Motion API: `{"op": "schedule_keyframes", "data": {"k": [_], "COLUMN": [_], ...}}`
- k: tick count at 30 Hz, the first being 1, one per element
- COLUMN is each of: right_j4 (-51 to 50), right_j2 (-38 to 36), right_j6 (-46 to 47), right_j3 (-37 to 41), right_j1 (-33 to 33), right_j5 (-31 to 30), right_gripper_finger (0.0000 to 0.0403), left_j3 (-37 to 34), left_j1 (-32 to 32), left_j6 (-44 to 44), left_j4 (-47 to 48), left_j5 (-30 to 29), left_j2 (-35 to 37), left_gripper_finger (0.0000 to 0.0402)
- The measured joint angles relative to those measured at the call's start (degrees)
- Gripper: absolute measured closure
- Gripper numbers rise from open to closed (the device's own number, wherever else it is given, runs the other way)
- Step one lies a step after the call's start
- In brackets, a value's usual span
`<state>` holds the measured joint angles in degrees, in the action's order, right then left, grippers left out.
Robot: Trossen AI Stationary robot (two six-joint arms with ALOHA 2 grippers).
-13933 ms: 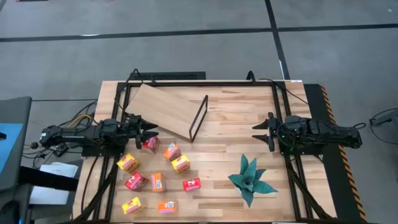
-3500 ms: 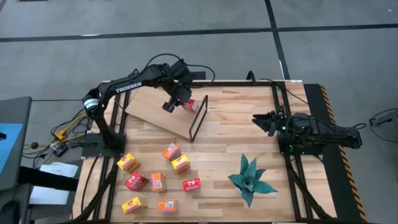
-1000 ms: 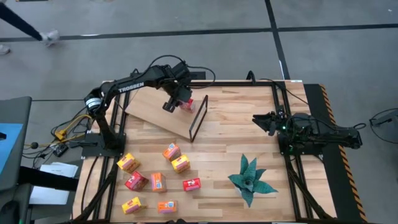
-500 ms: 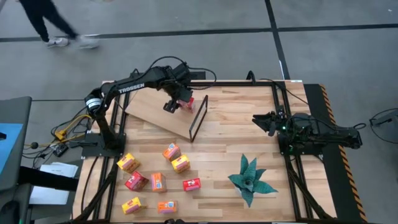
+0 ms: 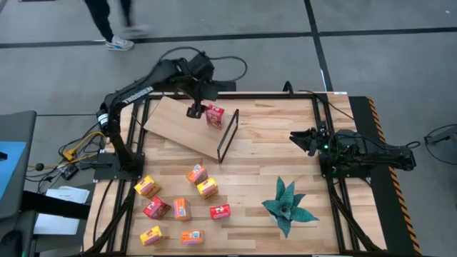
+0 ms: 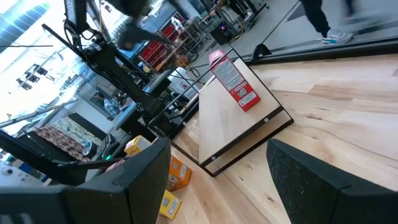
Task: Stack cereal on shelf
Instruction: Put the top left yellow cereal box on the shelf
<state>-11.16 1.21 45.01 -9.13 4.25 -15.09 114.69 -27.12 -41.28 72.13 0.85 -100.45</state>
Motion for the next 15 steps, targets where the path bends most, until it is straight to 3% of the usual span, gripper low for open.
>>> {"op": "schedule_keyframes", "data": {"k": [5, 10, 15], "right_j4": [0.0, -0.1, -0.2], "right_j2": [0.0, 0.0, 0.0], "right_j6": [-0.4, -0.5, -0.5], "right_j3": [0.0, 0.0, 0.0], "right_j1": [0.0, 0.0, 0.0], "right_j5": [0.1, 0.1, 0.1], "right_gripper_finger": [0.0111, 0.0111, 0.0111], "left_j3": [12.3, 13.1, 10.6], "left_j1": [4.2, 12.9, 23.9], "left_j6": [21.8, 37.6, 56.8], "left_j4": [18.3, 18.1, 17.9], "left_j5": [5.0, 4.6, -6.7], "left_j2": [1.8, 8.4, 15.1], "left_gripper_finger": [0.0120, 0.0120, 0.0120]}}
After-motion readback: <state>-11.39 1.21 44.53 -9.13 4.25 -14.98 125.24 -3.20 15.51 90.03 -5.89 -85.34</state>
